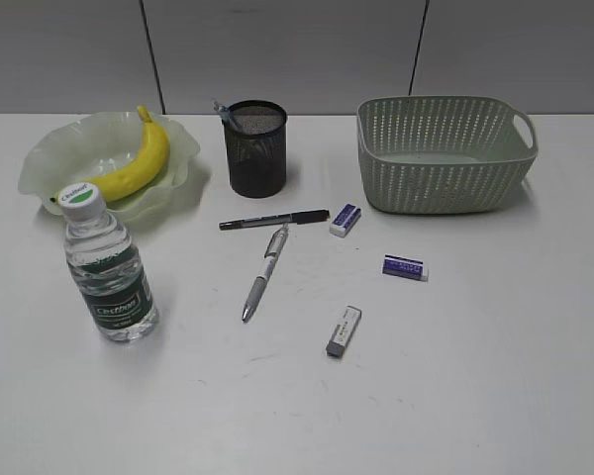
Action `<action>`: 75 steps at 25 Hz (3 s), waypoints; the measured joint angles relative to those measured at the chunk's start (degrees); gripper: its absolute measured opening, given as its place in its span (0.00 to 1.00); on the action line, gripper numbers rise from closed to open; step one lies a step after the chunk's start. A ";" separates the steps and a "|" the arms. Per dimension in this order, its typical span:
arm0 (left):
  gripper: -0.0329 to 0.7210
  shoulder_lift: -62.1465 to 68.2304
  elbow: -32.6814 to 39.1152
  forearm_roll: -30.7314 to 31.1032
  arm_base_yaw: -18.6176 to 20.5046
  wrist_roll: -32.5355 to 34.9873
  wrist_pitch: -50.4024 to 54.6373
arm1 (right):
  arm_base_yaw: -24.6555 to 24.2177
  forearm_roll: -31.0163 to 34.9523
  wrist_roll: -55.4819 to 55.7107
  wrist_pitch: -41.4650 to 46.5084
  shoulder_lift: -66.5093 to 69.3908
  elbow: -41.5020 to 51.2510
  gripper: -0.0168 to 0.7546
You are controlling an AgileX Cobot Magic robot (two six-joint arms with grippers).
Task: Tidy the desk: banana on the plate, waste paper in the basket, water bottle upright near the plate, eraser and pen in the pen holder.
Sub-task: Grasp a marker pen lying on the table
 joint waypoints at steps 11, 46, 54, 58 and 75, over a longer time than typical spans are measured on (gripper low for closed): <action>0.54 25.18 -9.91 0.00 0.00 3.22 -7.87 | 0.00 0.64 -0.16 -1.19 -4.05 1.70 0.45; 0.66 123.38 -69.63 -3.41 -3.12 40.96 -14.78 | 0.00 1.08 -0.23 -1.19 -4.05 1.70 0.45; 0.66 129.64 -69.63 0.79 -4.20 41.41 -17.60 | 0.00 1.08 -0.23 -1.19 -4.05 1.70 0.45; 0.66 131.41 -69.63 1.03 -4.20 41.41 -19.01 | 0.00 1.08 -0.23 -1.19 -4.05 1.70 0.45; 0.66 134.09 -69.79 3.95 -3.86 41.41 -24.46 | 0.00 1.08 -0.23 -1.19 -4.05 1.70 0.45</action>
